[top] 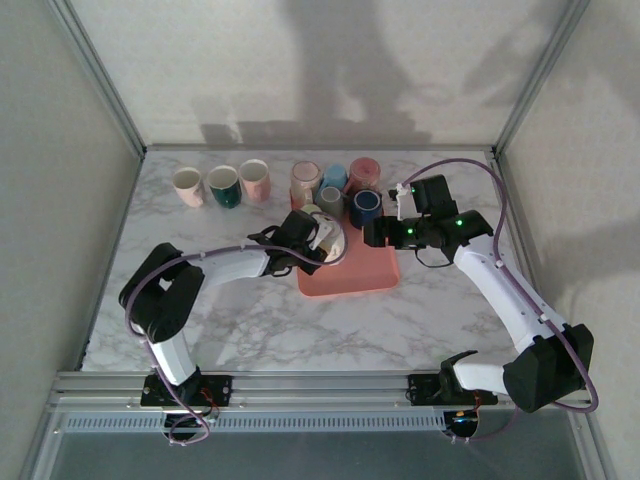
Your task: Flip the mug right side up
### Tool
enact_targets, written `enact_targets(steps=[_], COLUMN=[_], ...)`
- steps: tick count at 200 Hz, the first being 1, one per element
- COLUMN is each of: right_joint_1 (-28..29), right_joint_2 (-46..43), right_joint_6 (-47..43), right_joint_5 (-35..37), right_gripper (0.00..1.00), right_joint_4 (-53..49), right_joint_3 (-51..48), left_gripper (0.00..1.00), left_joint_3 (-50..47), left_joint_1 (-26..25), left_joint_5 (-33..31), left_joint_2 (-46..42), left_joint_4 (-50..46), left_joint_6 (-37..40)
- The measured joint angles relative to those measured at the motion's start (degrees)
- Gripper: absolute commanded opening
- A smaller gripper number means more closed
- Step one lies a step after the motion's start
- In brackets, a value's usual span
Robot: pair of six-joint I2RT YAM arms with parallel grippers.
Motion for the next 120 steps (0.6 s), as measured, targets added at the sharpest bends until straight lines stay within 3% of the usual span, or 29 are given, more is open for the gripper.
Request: enact_targets(steps=[69,120], right_joint_1=[-0.87,-1.53], right_joint_2=[0.0,-1.2], right_joint_6=[0.0,0.02], right_joint_5=[-0.17,-0.66], right_gripper=[0.71,0.71], right_joint_4=[-0.02,0.26], right_joint_3=[0.0,-1.2], left_gripper=[0.0,0.0], left_joint_3=[0.57,-0.39], left_joint_1=[-0.31,-0.28], left_joint_5=[0.2,1.6], left_joint_2=[0.7,-1.88], left_joint_4=[0.81,-0.66], left_joint_6=[0.7,-0.44])
